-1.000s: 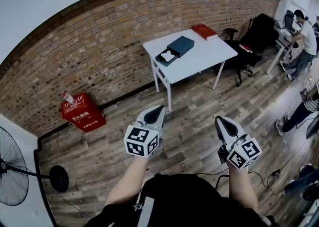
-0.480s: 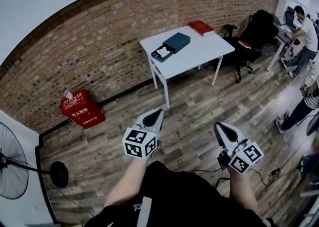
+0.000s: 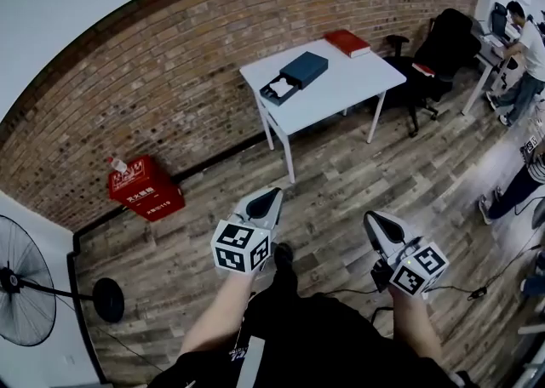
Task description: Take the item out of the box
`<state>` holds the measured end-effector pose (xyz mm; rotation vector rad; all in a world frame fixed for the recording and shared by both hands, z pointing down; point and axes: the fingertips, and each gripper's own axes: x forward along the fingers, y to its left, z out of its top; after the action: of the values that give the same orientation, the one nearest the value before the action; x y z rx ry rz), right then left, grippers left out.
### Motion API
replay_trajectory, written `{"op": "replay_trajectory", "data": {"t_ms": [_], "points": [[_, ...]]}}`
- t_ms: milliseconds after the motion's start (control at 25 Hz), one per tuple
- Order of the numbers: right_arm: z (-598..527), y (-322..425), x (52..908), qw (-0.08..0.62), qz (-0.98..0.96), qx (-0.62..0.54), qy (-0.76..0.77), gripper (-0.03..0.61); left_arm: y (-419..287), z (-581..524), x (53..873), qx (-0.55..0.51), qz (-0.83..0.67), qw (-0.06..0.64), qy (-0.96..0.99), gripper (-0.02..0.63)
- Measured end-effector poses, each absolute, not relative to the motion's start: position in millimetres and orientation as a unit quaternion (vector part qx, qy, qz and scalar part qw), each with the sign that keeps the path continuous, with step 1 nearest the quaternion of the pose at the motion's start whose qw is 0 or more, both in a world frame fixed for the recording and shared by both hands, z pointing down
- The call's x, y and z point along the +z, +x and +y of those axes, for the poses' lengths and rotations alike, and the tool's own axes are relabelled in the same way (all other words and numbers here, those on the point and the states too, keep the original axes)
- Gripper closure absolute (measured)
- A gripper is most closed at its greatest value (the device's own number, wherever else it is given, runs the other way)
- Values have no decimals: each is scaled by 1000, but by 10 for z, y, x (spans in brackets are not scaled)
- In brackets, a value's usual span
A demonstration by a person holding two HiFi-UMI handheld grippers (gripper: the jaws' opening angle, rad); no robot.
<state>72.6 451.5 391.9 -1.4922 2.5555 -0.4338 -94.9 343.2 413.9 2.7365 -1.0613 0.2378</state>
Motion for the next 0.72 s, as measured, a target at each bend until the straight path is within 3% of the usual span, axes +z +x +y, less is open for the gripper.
{"op": "replay_trajectory", "data": {"t_ms": [720], "points": [[2683, 543, 4007, 23, 842, -159, -515, 578, -1000, 1484, 4250, 46, -333, 125, 934, 608]]}}
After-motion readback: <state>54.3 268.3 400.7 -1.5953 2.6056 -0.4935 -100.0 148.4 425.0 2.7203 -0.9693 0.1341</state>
